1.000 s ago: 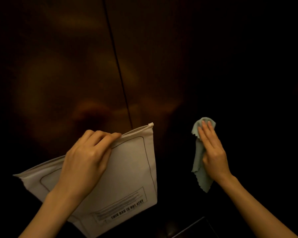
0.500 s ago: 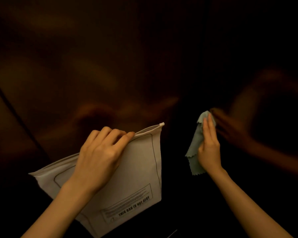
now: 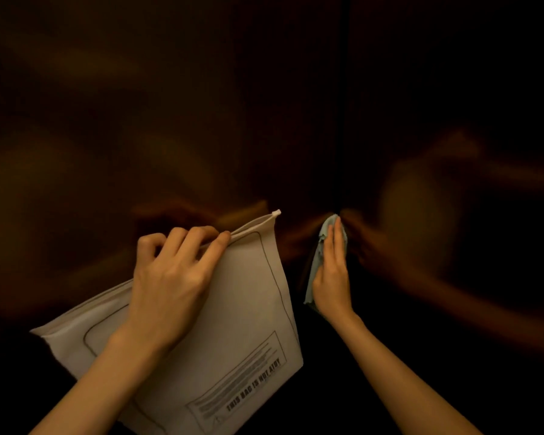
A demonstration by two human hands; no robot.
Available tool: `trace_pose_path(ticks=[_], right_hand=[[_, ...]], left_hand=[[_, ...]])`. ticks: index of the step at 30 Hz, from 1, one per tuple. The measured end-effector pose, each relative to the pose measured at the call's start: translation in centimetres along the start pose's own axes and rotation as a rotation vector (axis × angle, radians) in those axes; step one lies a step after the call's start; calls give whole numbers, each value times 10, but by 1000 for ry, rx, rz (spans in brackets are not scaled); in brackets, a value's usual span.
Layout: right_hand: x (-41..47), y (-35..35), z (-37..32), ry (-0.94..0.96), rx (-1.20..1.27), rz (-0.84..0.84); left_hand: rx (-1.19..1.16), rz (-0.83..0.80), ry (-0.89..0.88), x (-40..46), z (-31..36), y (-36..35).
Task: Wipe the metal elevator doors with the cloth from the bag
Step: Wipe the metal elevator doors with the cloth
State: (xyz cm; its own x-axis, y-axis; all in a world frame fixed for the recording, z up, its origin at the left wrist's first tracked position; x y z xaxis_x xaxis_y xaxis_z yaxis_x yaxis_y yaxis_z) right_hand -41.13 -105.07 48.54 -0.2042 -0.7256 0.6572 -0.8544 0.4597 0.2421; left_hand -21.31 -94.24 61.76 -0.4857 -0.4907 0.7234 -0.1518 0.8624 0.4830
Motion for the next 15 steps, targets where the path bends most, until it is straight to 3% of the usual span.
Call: trace_pose_path(ticks=[7,11,15], right_hand=[[-23,-12,25,-108,130,-3],[37,7,-28,31,126,77],[93,31,-87,196,-107,174]], left_hand=[[12,17,-8,11,-10,-2],[27,44,3,20,-20,3],[35,78,19,31,-28,8]])
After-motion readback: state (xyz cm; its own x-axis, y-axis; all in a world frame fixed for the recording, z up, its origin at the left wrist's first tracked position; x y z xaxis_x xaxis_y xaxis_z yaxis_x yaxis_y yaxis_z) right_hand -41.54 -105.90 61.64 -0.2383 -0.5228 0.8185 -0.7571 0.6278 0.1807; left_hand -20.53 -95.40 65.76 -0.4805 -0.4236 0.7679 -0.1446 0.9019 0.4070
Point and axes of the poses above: each hand's wrist, its own x-axis towards the middle knuckle, its own y-axis out of the back of the hand, z = x × y, the point moved 9 cm from there along x, towards the middle knuckle, and after that the axes turned 11 degrees about x, right-handed, at the moved point
